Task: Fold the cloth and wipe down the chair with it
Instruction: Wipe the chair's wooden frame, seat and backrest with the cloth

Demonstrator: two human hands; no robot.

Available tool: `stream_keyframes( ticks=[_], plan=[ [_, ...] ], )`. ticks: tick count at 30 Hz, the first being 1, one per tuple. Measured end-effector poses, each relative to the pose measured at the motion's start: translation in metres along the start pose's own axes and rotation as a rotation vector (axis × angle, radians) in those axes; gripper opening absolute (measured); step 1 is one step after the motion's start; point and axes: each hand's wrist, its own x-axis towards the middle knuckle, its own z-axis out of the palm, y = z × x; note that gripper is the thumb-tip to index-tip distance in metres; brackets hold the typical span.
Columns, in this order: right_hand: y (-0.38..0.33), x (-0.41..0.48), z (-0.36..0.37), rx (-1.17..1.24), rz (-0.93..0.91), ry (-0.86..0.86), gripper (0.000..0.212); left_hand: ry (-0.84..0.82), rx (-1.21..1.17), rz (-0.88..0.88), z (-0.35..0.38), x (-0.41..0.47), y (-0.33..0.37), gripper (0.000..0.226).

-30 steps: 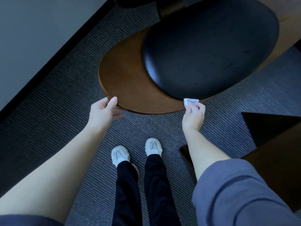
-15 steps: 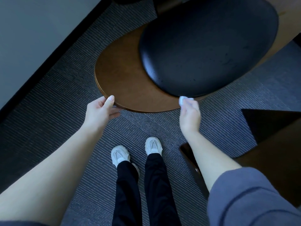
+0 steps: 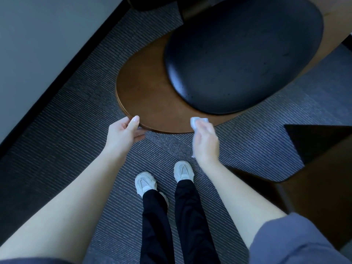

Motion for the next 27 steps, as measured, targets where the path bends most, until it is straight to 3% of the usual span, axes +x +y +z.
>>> stream_keyframes(
  ticks=[2,3,6,10,14,18,21,23,27],
  plan=[
    [-0.010,-0.012,0.006,0.002,-0.192,-0.047,0.035,-0.027,-0.020,0.024,-0.001,0.001,-0.001,0.024],
    [-0.008,-0.015,0.007,0.012,-0.194,-0.024,0.033,-0.025,-0.023,0.021,-0.002,0.001,-0.001,0.024],
    [-0.012,-0.016,0.006,0.112,0.047,0.054,0.025,-0.037,-0.036,0.016,-0.001,-0.001,0.002,0.021],
    [-0.037,-0.027,0.011,0.175,-0.197,-0.092,0.024,-0.069,-0.037,-0.037,-0.003,-0.001,0.008,0.021],
    [-0.039,-0.022,0.011,0.091,-0.071,0.032,0.020,-0.064,-0.039,-0.073,-0.012,0.002,0.016,0.028],
    [-0.058,-0.037,0.020,0.038,-0.280,-0.008,0.024,0.032,-0.045,-0.046,-0.017,0.008,0.021,0.028],
    [-0.047,-0.023,0.015,-0.039,-0.014,0.049,0.020,0.044,-0.034,-0.070,-0.019,0.010,0.023,0.026],
    [-0.062,-0.022,0.019,-0.012,0.039,0.034,0.019,0.041,-0.030,-0.081,-0.020,0.011,0.025,0.027],
    [-0.107,-0.030,0.026,0.072,-0.248,-0.043,0.022,0.014,-0.049,-0.114,-0.023,0.013,0.025,0.027]
  ],
)
